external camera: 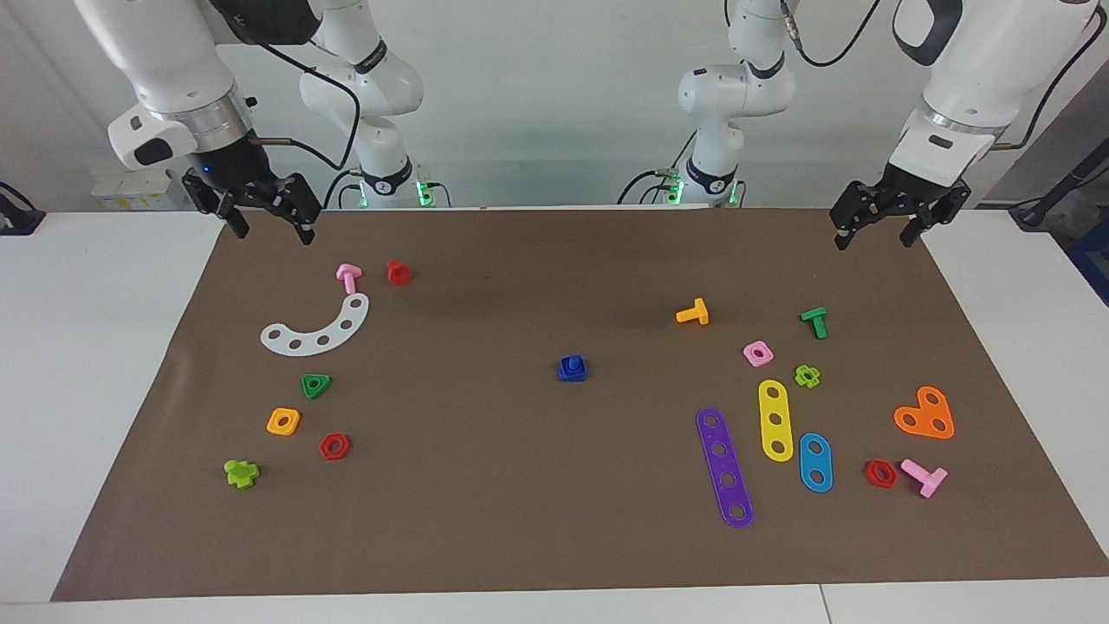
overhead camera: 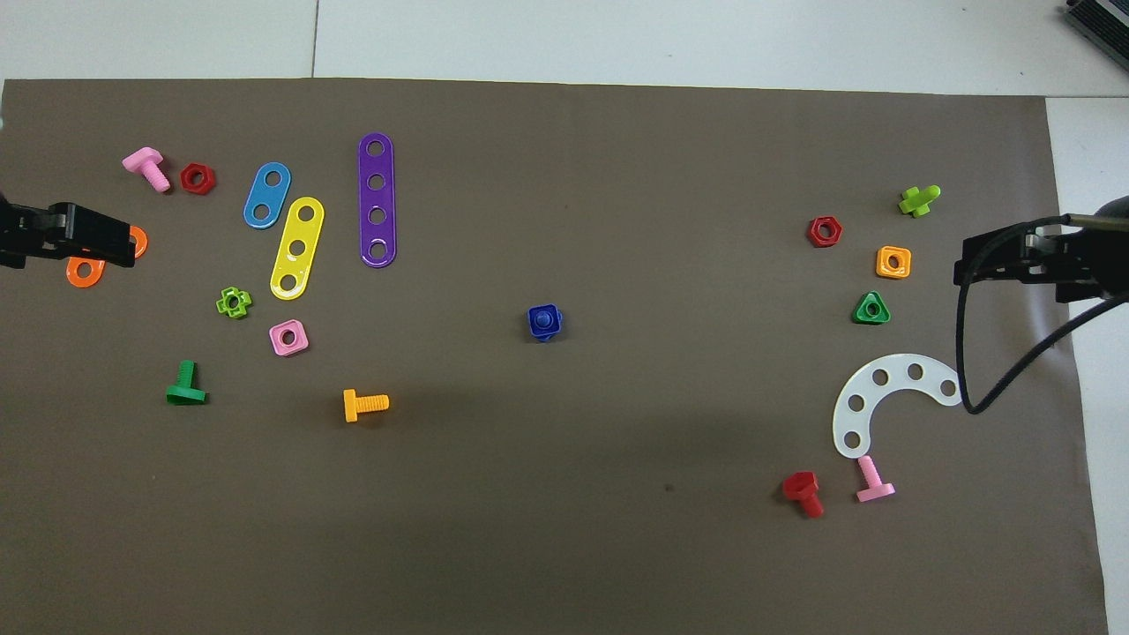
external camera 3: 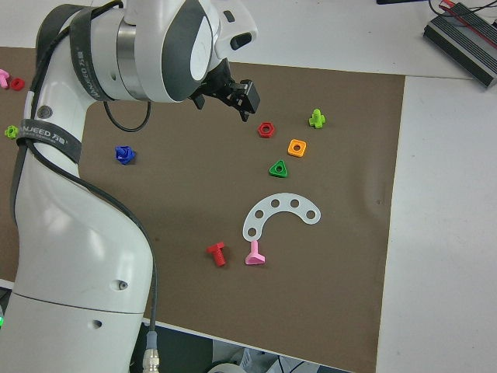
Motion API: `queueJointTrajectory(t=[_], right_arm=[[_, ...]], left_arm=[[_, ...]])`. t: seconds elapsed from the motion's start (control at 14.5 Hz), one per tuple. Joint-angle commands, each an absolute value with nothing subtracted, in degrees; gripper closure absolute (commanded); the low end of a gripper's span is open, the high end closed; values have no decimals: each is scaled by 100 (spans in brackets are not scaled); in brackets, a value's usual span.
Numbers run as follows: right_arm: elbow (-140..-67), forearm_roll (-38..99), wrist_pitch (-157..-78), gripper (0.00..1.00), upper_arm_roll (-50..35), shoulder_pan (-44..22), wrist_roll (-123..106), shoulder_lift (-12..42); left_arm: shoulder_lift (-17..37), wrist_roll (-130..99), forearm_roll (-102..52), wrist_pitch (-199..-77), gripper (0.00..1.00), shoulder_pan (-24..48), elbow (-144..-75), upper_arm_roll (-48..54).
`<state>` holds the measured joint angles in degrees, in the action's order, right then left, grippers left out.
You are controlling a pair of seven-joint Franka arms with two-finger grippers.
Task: Unscrew and place screws in storage area
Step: 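Reach the left gripper over the blue nut on the blue bolt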
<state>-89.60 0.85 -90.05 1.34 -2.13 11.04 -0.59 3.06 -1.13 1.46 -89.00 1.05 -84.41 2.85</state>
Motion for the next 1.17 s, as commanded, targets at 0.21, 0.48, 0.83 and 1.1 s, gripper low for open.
queueJointTrajectory(t=[0.21,0.48,0.83,1.1], right_arm=[[-9079,150,-8851,0,105,-176,967,-185],[-9070,79,-8833,0,105,-158,906,-202],[-9070,-9,-8807,0,97,-193,896,-211],[-9070,-18,-8763,0,97,-193,896,-211]], left_arm=[[150,-70,53,-8850,0,79,-8613,308],[27,-70,44,-8929,4,167,-8885,334],[-18,-868,-396,-9412,18,683,-9290,369],[412,-1914,-404,-9948,38,1431,-9273,369]])
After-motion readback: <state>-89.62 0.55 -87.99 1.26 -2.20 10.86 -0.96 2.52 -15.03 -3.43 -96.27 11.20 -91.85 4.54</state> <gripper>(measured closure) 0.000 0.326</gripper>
